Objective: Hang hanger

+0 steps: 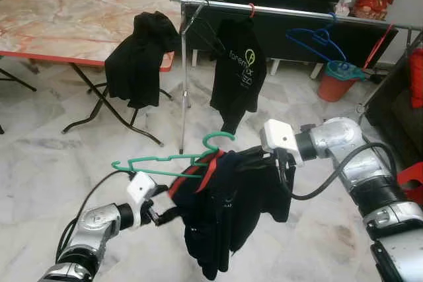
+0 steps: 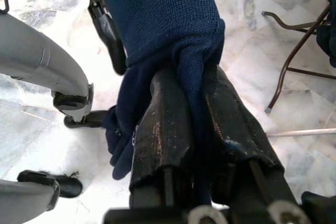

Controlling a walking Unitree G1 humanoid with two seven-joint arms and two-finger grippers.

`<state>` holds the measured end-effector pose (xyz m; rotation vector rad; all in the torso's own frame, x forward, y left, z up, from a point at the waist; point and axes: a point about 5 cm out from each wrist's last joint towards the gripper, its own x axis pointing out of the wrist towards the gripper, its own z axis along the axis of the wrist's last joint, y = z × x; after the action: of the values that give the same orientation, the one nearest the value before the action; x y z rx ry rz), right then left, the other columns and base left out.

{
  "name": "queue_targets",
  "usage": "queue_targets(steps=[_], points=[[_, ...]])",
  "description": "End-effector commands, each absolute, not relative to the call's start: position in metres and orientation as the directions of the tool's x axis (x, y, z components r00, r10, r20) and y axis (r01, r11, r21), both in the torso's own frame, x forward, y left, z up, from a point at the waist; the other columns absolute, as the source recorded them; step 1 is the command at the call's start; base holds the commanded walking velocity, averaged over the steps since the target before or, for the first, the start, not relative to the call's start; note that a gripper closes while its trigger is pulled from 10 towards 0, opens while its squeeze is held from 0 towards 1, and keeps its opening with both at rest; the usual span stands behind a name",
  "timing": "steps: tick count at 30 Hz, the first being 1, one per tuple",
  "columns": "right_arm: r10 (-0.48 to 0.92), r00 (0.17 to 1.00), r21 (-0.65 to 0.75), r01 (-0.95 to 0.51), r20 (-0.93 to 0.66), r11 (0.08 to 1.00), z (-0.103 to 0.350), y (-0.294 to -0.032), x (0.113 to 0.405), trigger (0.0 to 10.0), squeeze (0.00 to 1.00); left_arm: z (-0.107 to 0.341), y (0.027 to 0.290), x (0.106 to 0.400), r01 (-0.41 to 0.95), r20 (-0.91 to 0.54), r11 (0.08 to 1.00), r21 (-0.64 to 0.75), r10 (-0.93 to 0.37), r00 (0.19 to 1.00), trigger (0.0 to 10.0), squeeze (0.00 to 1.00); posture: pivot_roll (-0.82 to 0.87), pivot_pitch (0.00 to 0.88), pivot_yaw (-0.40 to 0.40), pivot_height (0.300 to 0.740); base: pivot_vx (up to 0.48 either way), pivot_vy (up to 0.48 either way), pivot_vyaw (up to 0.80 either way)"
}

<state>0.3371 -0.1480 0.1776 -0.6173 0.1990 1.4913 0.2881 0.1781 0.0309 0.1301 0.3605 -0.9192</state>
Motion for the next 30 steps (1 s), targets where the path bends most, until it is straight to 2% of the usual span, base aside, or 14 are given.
queue_targets(steps=[1,6,12,14,16,30], points=[[0.874,0.082,-0.276,-0.959,-0.478,-0.061,0.184,-0.148,0.335,10.0,0.0,0.036,0.172,0.294,0.81,-0.353,0.586,-0.028,-0.764,0.54,10.0,0.0,-0.08,0.0,-0.127,0.74,0.0,0.0,0.0],[0.875,0.072,-0.28,-0.957,-0.479,-0.074,0.187,-0.149,0.333,10.0,0.0,0.042,0.169,0.305,0.76,-0.33,0.649,0.03,-0.711,0.621,10.0,0.0,-0.09,0.0,-0.128,0.74,0.0,0.0,0.0],[0.875,0.069,-0.278,-0.957,-0.478,-0.076,0.188,-0.149,0.332,10.0,0.0,0.045,0.17,0.309,0.724,-0.311,0.688,0.05,-0.678,0.666,10.0,0.0,-0.09,0.0,-0.129,0.74,0.0,0.0,0.0],[0.875,0.07,-0.273,-0.959,-0.48,-0.074,0.186,-0.149,0.332,10.0,0.0,0.049,0.174,0.314,0.662,-0.285,0.745,0.079,-0.619,0.731,10.0,0.0,-0.09,0.0,-0.13,0.74,0.0,0.0,0.0],[0.873,0.07,-0.27,-0.96,-0.482,-0.073,0.185,-0.149,0.332,10.0,0.0,0.05,0.176,0.316,0.642,-0.276,0.763,0.081,-0.601,0.75,10.0,0.0,-0.09,0.0,-0.13,0.74,0.0,0.0,0.0],[0.86,0.064,-0.252,-0.965,-0.506,-0.077,0.18,-0.151,0.332,10.0,0.0,0.054,0.198,0.314,0.632,-0.294,0.767,0.105,-0.583,0.757,10.0,0.0,-0.08,0.0,-0.136,0.74,0.0,0.0,0.0]])
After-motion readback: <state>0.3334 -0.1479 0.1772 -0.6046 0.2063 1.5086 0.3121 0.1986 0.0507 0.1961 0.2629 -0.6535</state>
